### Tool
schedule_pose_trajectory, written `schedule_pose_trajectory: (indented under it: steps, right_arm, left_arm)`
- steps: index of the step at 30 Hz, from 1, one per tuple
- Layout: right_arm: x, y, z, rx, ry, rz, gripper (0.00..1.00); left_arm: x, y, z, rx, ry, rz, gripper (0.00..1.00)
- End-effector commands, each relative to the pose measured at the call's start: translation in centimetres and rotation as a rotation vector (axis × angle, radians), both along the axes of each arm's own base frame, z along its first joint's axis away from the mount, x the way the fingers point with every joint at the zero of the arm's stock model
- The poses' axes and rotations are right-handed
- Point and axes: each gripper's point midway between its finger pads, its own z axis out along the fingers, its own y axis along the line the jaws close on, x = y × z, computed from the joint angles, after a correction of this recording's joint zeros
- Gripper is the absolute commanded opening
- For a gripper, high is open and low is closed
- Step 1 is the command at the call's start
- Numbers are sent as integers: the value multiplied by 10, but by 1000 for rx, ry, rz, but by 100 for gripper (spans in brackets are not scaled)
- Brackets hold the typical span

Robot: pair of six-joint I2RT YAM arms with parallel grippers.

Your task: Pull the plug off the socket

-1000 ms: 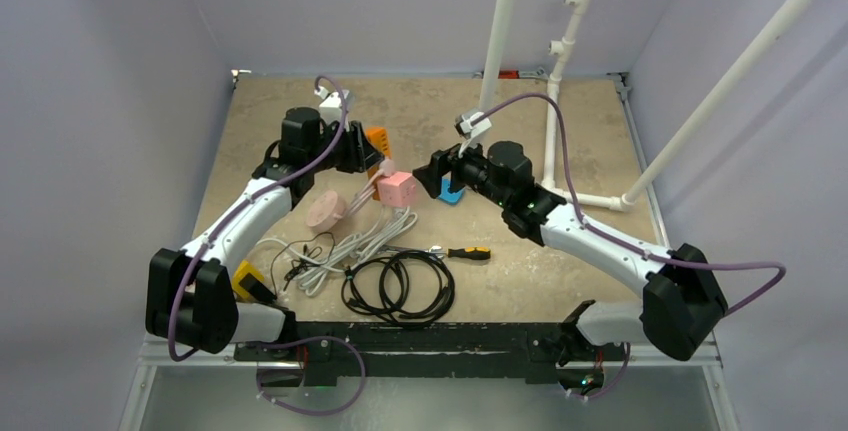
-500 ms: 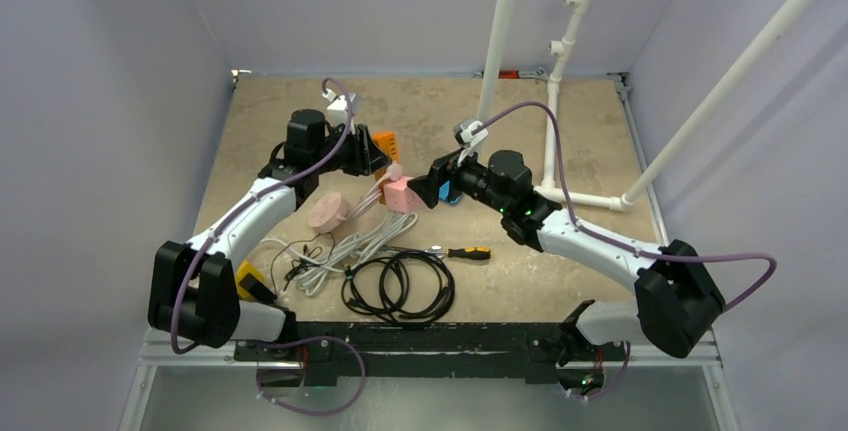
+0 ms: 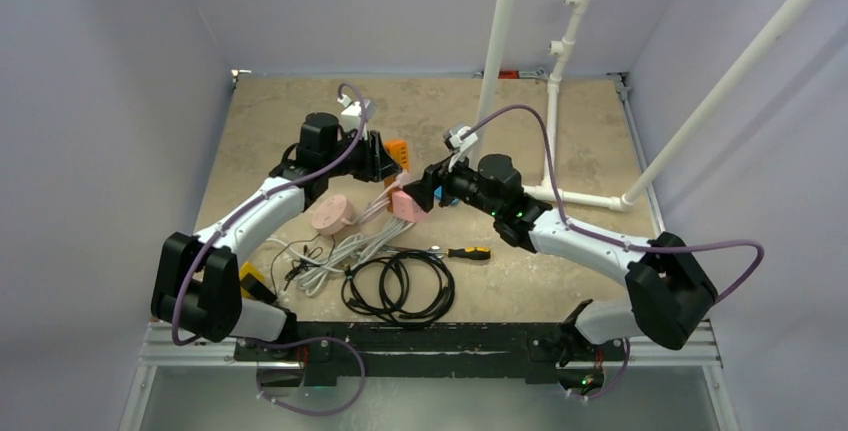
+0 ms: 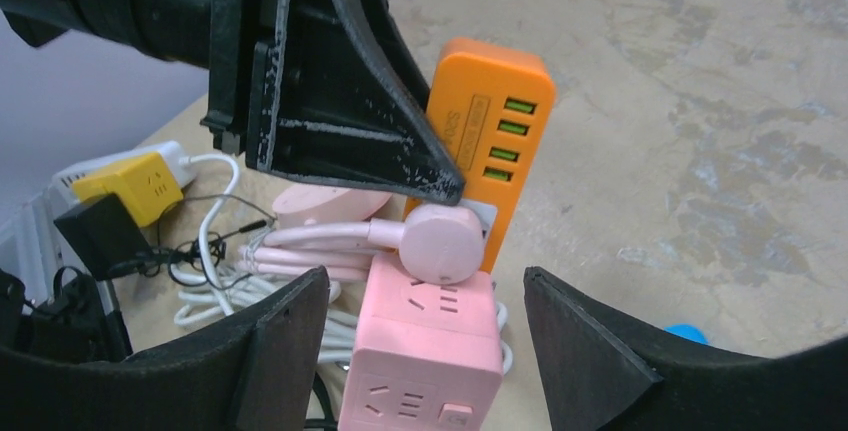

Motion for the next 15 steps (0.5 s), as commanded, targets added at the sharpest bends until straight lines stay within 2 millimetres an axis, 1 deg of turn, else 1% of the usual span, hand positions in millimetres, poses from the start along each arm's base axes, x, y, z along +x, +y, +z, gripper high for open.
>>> schedule_pose_trajectory:
  steps: [1, 2, 5, 9, 13, 15]
  right_arm:
    - [8, 6, 16, -3, -49, -14, 76]
    - [8, 7, 13, -12, -44, -13, 77]
    - [9, 11, 8, -29, -41, -17, 77]
    - [13, 13, 1, -52, -40, -54, 70]
    - [12, 16, -1, -39, -43, -49, 68]
    - [13, 18, -5, -52, -35, -47, 66]
  left_arm:
    - [7, -12, 32, -63, -93, -37, 0]
    - [7, -12, 33, -62, -94, -37, 0]
    - [6, -13, 32, -63, -90, -43, 0]
    - [5, -15, 30, -66, -81, -56, 0]
    - [4, -17, 28, -61, -70, -70, 0]
    - [3, -18, 26, -57, -64, -76, 0]
